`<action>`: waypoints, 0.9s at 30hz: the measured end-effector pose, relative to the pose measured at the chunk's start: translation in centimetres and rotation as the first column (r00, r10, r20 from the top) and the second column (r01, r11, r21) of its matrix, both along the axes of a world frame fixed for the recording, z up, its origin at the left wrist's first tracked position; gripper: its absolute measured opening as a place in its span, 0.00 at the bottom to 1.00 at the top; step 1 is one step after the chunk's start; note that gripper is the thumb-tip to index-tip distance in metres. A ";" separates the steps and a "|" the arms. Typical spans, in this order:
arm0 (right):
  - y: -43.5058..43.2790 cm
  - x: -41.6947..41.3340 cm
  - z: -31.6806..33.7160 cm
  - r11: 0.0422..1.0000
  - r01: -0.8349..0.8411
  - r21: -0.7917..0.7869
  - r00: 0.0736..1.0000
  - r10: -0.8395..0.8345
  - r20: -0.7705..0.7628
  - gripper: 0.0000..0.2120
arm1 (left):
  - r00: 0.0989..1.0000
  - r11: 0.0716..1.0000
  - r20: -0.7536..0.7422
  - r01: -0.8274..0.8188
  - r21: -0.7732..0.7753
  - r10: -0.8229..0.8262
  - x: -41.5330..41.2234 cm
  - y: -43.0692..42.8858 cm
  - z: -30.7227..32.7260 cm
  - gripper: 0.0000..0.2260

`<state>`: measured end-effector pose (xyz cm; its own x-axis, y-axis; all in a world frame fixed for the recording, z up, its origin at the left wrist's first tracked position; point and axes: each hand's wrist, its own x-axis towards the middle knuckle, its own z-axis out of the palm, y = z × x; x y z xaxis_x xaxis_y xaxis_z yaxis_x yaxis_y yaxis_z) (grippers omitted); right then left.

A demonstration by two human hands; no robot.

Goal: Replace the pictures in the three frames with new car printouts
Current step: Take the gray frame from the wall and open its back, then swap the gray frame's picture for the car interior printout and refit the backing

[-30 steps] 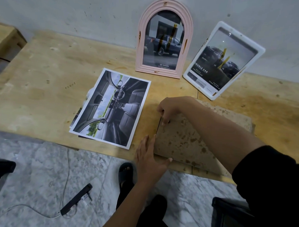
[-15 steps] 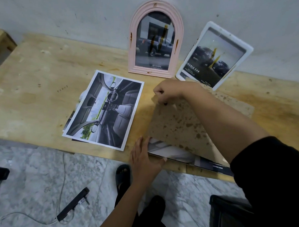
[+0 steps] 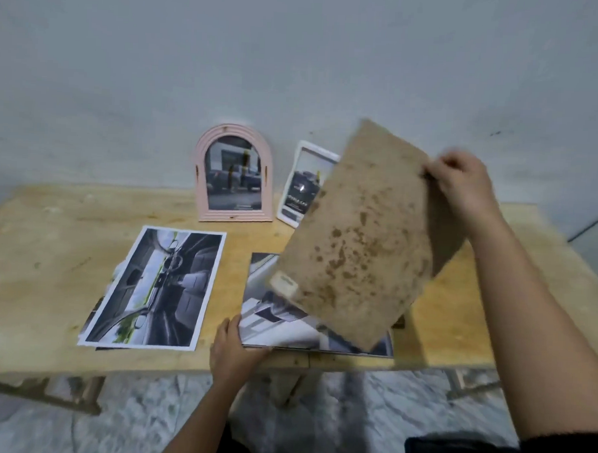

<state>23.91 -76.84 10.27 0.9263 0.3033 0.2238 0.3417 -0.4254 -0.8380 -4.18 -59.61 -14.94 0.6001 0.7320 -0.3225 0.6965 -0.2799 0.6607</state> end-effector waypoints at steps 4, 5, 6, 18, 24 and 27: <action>-12.5 -2.3 -9.0 0.759 0.531 0.377 0.771 -0.248 -0.586 0.06 | 1.000 1.000 0.027 0.007 0.001 -0.007 0.3 0.0 -0.4 0.46; -14.2 -3.6 -11.3 0.656 0.629 0.417 0.687 -0.219 -0.693 0.09 | 0.999 1.000 0.032 0.001 0.004 -0.001 0.3 0.0 -0.6 0.46; -15.4 -5.0 -13.2 0.571 0.702 0.426 0.618 -0.190 -0.763 0.10 | 0.999 1.000 0.036 -0.009 0.005 0.009 0.4 -0.1 -0.7 0.46; -14.7 -10.1 -20.7 0.006 0.943 0.333 0.324 -0.243 -0.914 0.13 | 0.999 1.000 0.034 -0.022 -0.013 0.022 0.3 0.3 -1.8 0.43; -12.0 -6.7 -21.5 0.524 0.845 0.109 0.286 -0.271 -0.919 0.18 | 0.999 0.998 0.043 -0.017 -0.066 0.020 0.3 0.4 -2.1 0.43; -9.4 -7.3 -22.0 0.840 0.533 -0.098 0.485 -0.398 -0.779 0.08 | 0.999 0.998 0.044 -0.011 -0.060 0.014 0.3 0.3 -2.1 0.43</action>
<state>16.65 -86.25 -11.75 0.7660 -0.1964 -0.6121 -0.6420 -0.1853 -0.7440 -3.92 -59.33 -17.03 0.6055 0.7199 -0.3393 0.6695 -0.2303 0.7062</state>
